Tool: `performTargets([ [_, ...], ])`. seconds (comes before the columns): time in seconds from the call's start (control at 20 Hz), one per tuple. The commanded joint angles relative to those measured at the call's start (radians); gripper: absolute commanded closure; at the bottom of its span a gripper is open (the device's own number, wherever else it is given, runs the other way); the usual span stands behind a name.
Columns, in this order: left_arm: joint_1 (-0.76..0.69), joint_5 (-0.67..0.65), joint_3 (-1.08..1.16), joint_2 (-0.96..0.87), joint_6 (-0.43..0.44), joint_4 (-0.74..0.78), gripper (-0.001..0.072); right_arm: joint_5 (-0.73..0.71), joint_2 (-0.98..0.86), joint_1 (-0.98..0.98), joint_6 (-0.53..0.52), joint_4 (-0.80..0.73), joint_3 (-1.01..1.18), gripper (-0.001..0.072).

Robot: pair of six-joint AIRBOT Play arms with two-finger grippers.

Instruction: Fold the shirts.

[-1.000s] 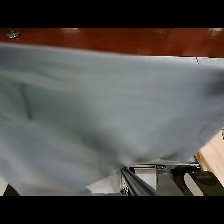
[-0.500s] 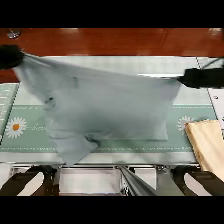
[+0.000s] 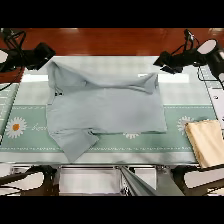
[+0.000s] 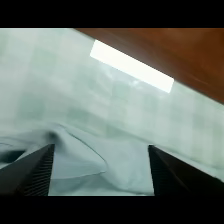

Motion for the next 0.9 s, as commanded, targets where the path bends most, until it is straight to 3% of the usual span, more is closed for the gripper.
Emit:
performTargets([
  [0.0,0.035,-0.213,0.047,-0.028,0.121,-0.033,0.0002,0.226,-0.064,-0.063,-0.086,0.089,0.13,0.0083],
  [0.15,0.143,-0.592,0.057,-0.023,0.105,0.118,0.0003,0.464,0.0,-0.152,-0.117,-0.04,0.128,0.0084],
  [0.25,0.213,-0.806,-0.017,0.005,0.153,0.168,0.0004,0.56,0.079,-0.203,-0.186,-0.162,0.072,0.0084],
  [0.3,0.247,-0.814,-0.094,0.047,0.156,0.166,0.0004,0.526,0.134,-0.242,-0.192,-0.138,0.006,0.0088],
  [0.45,0.351,-0.676,-0.416,0.244,0.137,0.159,0.0004,0.363,0.332,-0.33,-0.27,0.029,-0.333,0.0093],
  [0.55,0.465,-0.659,-0.584,0.332,0.117,0.16,0.0005,0.328,0.471,-0.338,-0.285,0.034,-0.575,0.0093],
  [0.7,0.629,-0.609,-0.72,0.404,0.11,-0.004,0.0005,0.237,0.654,-0.338,-0.281,0.04,-0.84,0.0093],
  [0.85,0.631,-0.607,-0.779,0.409,0.11,-0.019,0.0005,0.233,0.738,-0.335,-0.288,0.046,-0.953,0.0093],
])
